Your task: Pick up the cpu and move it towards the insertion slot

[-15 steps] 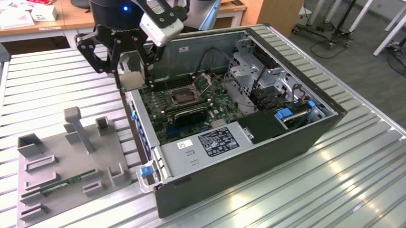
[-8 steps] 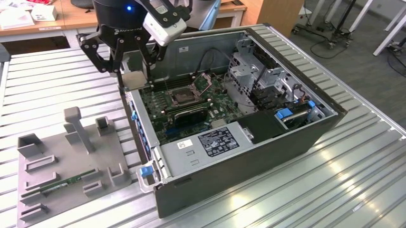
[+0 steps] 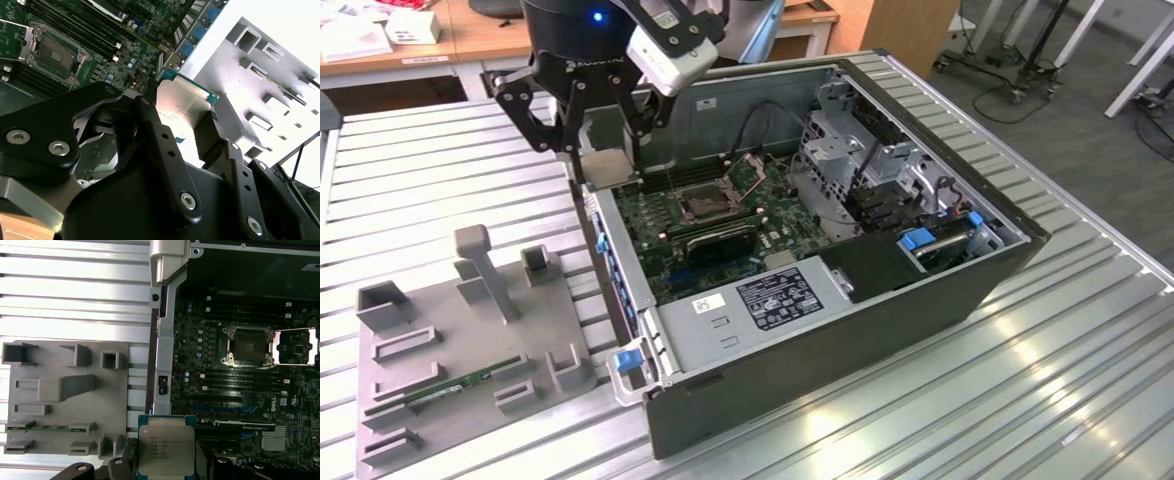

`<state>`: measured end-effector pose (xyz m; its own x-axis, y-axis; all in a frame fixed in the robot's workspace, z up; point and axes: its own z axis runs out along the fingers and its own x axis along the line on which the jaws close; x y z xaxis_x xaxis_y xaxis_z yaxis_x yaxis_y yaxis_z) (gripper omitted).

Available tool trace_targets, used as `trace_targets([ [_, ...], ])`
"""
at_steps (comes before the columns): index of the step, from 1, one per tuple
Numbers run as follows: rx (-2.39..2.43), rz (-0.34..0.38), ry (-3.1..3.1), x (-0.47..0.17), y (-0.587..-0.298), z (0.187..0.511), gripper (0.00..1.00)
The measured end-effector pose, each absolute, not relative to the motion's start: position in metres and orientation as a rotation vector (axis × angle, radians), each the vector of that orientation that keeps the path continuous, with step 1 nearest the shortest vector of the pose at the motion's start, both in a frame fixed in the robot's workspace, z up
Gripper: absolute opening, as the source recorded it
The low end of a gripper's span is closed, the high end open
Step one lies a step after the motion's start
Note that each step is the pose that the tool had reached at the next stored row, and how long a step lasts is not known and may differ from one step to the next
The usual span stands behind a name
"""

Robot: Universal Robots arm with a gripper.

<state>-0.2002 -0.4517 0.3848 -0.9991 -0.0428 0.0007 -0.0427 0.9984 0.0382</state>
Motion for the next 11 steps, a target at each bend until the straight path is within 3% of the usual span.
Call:
trace_targets([
  [11, 0.067, -0.06, -3.139, -0.1979, -0.4517, 0.3849, 0.55],
])
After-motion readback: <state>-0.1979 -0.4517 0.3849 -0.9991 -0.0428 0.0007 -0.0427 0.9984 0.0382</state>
